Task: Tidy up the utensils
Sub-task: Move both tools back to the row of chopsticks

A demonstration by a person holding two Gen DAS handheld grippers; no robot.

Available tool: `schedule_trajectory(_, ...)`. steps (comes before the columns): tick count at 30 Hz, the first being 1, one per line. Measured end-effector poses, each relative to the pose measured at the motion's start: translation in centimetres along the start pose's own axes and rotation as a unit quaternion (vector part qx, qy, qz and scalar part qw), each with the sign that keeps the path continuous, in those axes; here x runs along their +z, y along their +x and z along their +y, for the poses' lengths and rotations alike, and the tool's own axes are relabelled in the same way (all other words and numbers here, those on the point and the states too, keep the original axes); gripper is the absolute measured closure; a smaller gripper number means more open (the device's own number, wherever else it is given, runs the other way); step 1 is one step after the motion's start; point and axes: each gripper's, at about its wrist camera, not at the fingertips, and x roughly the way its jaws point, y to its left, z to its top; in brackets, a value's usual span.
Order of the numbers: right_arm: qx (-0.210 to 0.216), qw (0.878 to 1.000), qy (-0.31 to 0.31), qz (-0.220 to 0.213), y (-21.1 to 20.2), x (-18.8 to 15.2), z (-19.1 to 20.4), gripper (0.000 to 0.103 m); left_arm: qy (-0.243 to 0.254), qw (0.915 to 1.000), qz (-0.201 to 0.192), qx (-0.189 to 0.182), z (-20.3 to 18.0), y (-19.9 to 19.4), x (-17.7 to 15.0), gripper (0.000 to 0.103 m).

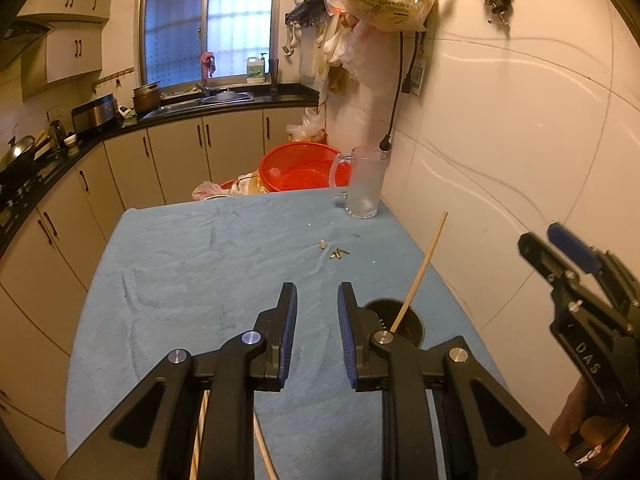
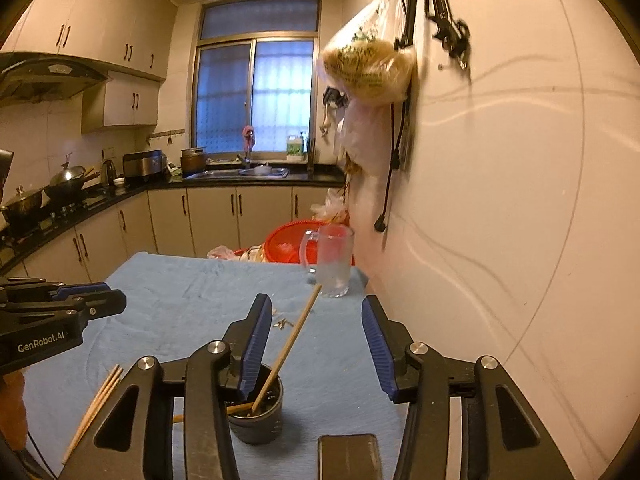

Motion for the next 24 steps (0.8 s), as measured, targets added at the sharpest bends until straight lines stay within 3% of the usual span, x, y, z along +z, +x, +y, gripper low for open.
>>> schedule_trajectory(13,-0.039,0.995,-0.056,-0.069,-5.4,1.7,3.0,0.036,-0.006,0.9993,-0.019,0.031,2.2,-3.4,-2.1,0.082)
schedule_trajectory(17,-0.039,0.993,-0.070,-0.090,-7.2,2.3,4.6,0.034,-0.014,0.9985,-0.027,0.045,3.7,-4.9,-3.1,0.077)
schedule_trajectory(24,0.004,0.987,-0.106,-0.119,-10.7,2.8,9.8,0.026,-0.038,0.9957,-0.034,0.077,7.8,-7.6,-6.1,0.073)
